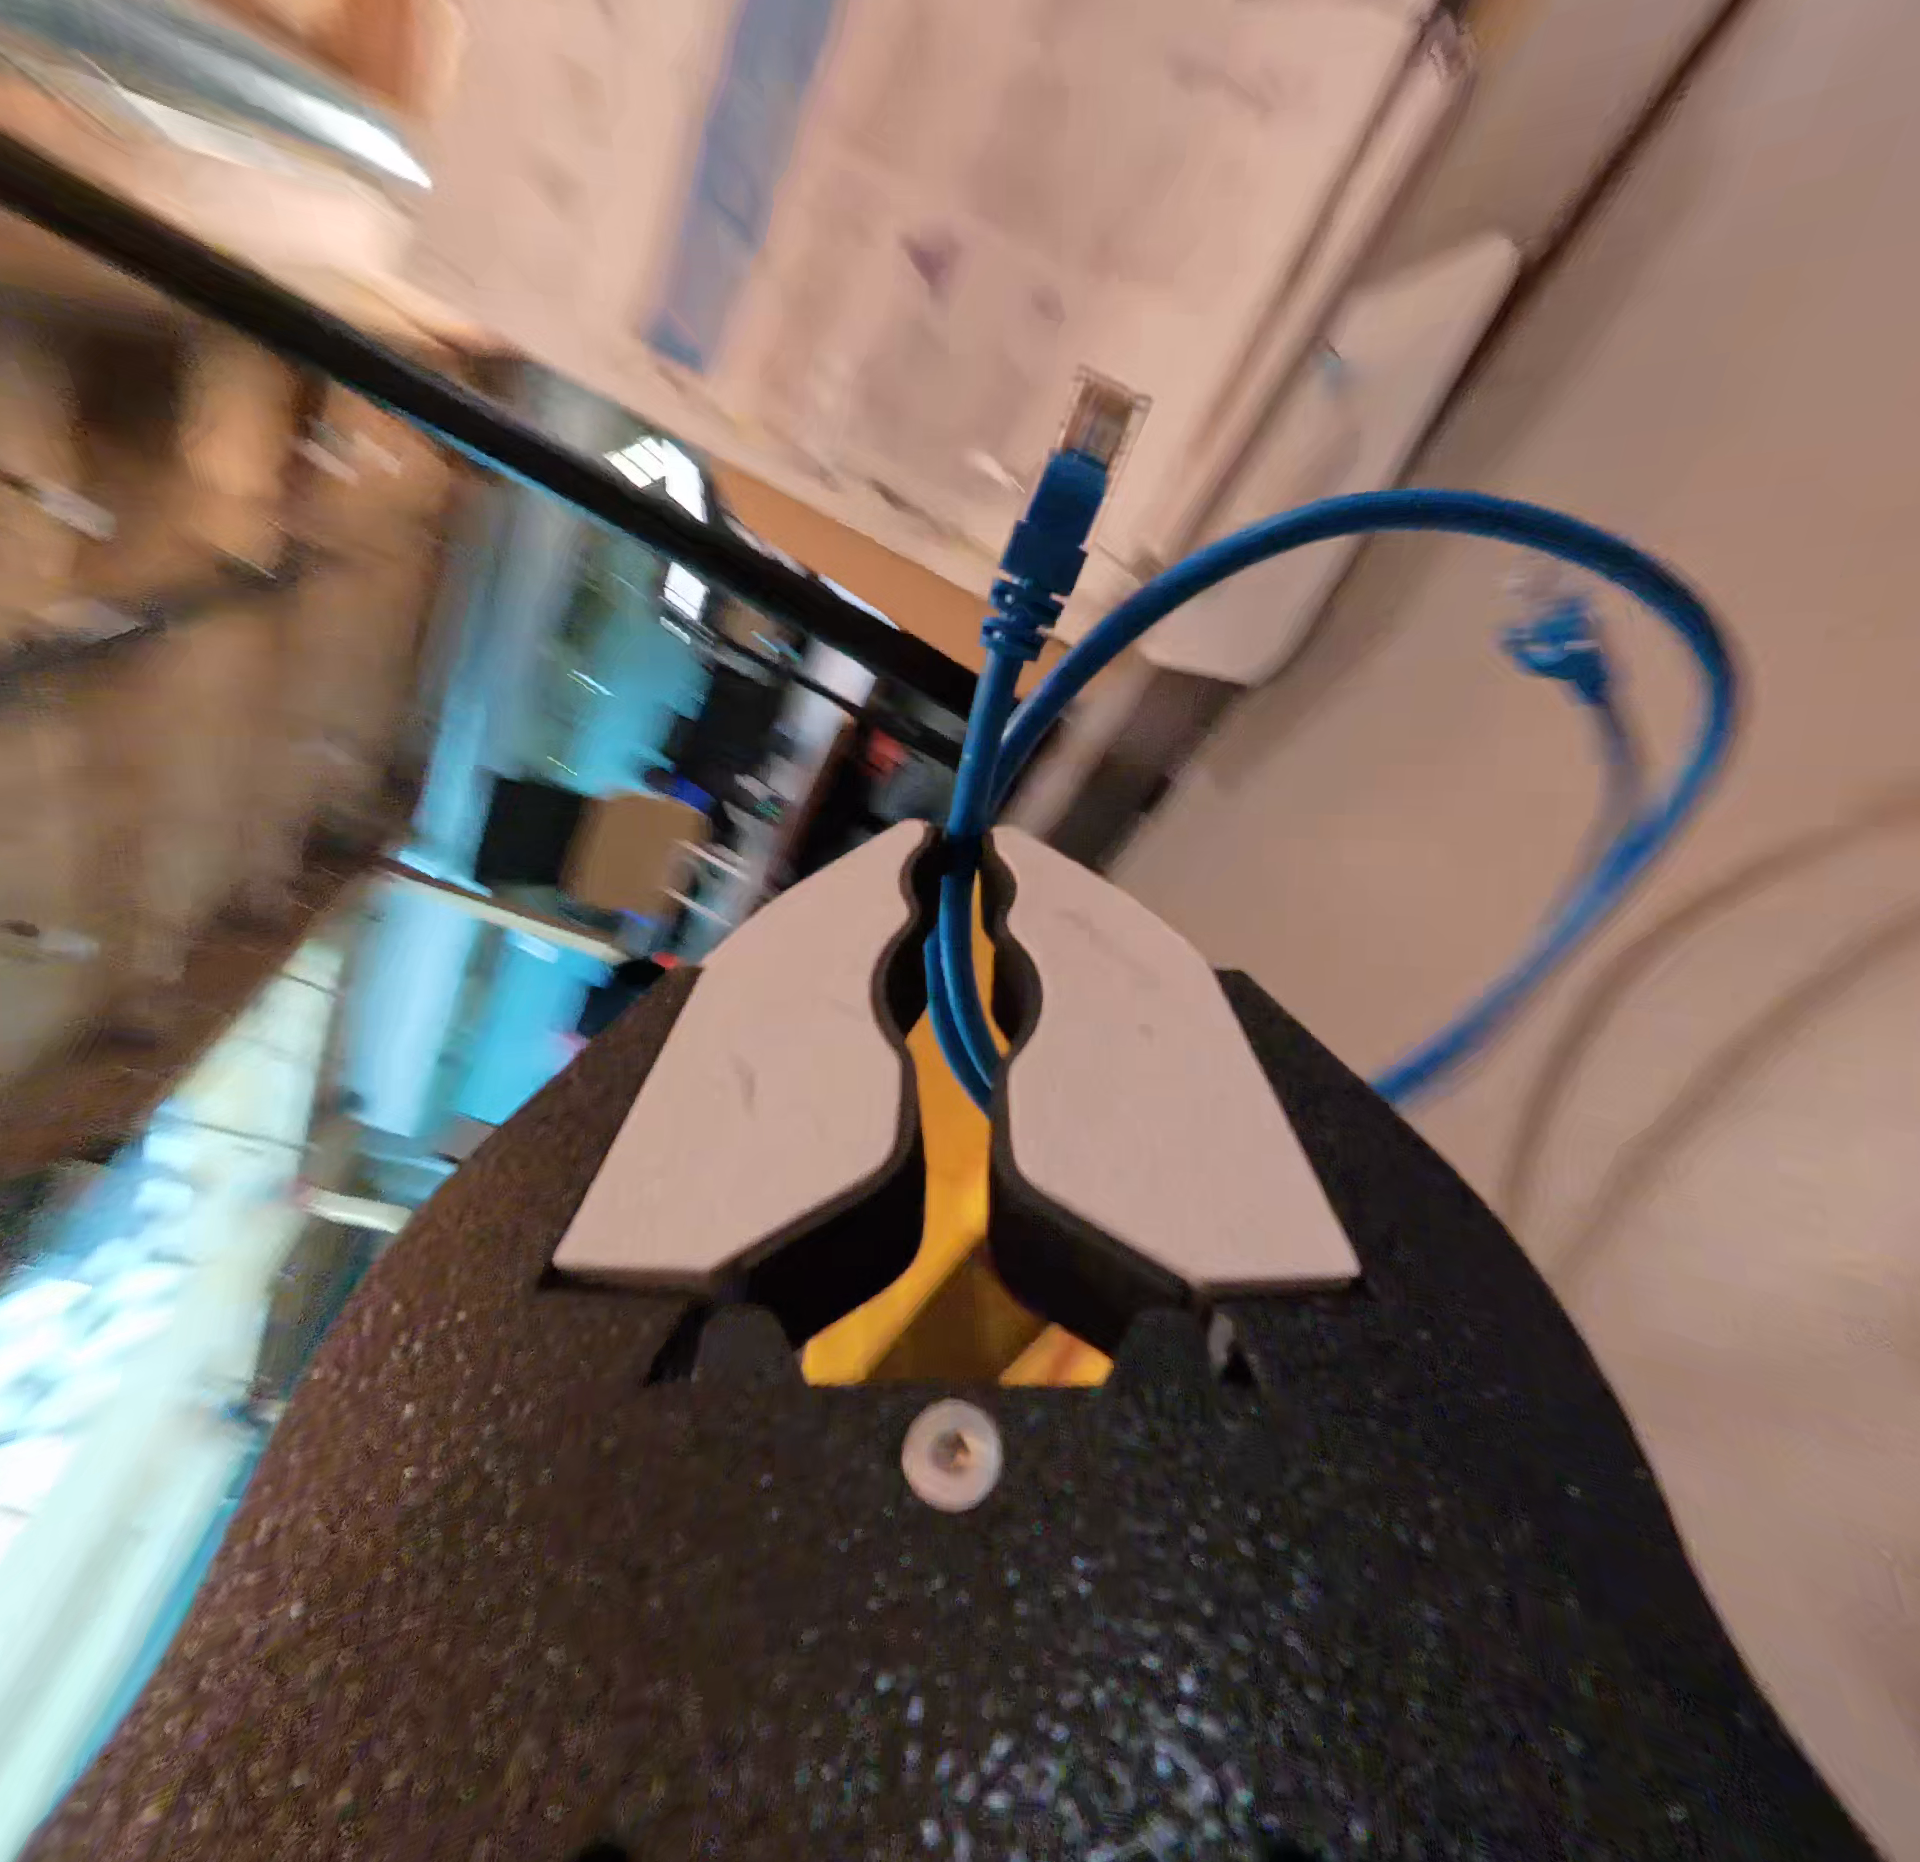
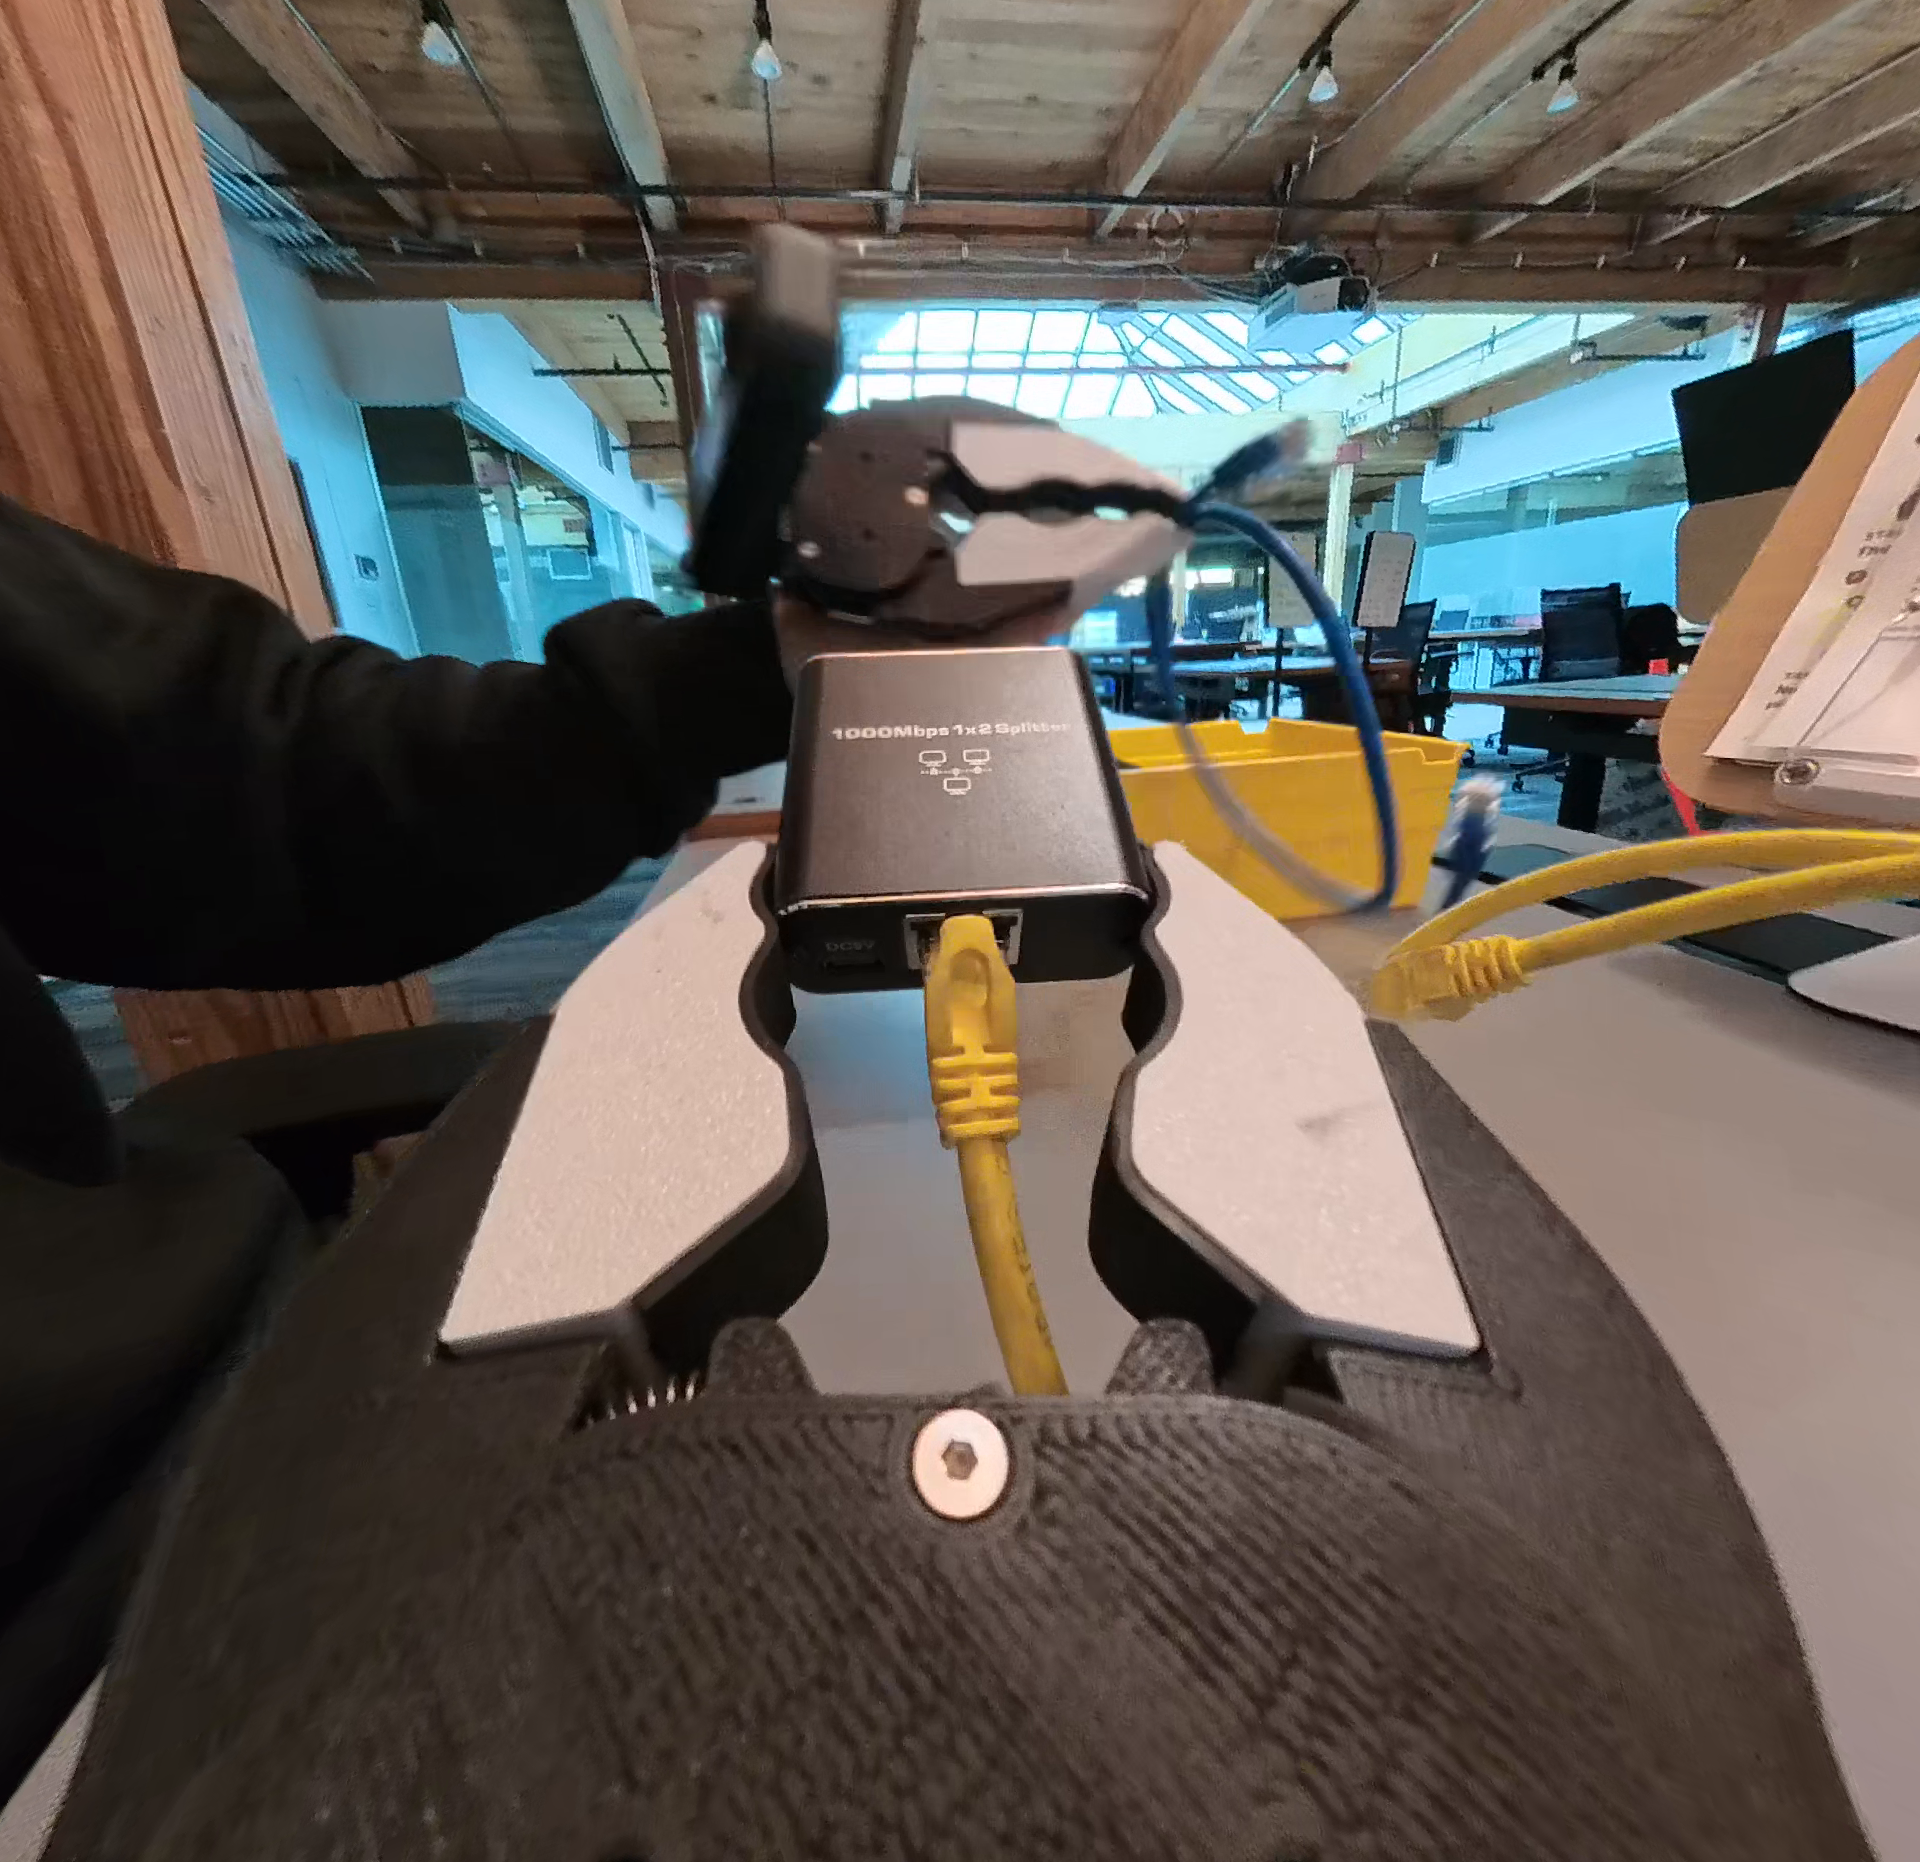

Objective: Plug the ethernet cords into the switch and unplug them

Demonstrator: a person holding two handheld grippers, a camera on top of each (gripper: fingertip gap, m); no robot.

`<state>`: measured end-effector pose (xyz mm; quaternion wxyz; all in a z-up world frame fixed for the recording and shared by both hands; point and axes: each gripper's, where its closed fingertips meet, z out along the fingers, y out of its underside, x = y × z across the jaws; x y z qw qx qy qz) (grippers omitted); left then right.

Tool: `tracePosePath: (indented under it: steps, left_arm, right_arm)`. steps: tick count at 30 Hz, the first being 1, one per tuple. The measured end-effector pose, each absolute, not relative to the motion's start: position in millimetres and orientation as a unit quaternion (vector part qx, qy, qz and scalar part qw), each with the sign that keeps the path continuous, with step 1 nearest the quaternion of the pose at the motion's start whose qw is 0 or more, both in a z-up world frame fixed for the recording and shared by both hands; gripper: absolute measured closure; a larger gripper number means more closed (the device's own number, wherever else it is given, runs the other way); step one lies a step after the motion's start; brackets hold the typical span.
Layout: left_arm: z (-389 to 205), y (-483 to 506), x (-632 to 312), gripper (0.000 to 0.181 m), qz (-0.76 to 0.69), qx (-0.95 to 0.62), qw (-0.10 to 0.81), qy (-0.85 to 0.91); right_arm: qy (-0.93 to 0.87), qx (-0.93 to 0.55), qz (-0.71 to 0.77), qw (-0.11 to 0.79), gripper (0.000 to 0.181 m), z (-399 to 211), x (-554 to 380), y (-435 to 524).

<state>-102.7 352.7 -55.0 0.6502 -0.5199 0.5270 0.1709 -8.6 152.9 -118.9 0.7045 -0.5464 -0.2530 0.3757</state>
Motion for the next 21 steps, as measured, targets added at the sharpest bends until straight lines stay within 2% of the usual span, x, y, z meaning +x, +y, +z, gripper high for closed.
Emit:
tracePosePath:
  steps: [2, 4, 8, 11, 14, 21]
  left_arm:
    - [-50, 325, -93, 0.174, 0.184, -0.445, 0.679, 0.554]
    - [-81, 299, -84, 0.174, 0.181, -0.403, 0.653, 0.616]
    - [-167, 248, -85, 0.175, 0.139, -0.369, 0.543, 0.742]
    - [-215, 219, -97, 0.174, 0.080, -0.403, 0.440, 0.798]
    - [-227, 203, -97, 0.174, 0.009, -0.431, 0.400, 0.809]
    - [-235, 179, -78, 0.153, -0.184, -0.531, 0.307, 0.768]
  right_arm:
    - [-0.255, -0.555, 0.365, 0.702, 0.120, -122, -9, 155]
    - [-0.256, -0.554, 0.359, 0.706, 0.120, -122, -8, 155]
    - [-0.240, -0.558, 0.353, 0.711, 0.119, -121, -2, 158]
    - [-0.241, -0.561, 0.353, 0.709, 0.120, -122, -3, 159]
    - [-0.242, -0.561, 0.354, 0.709, 0.120, -122, -3, 159]
    - [-0.246, -0.561, 0.352, 0.708, 0.120, -122, -4, 158]
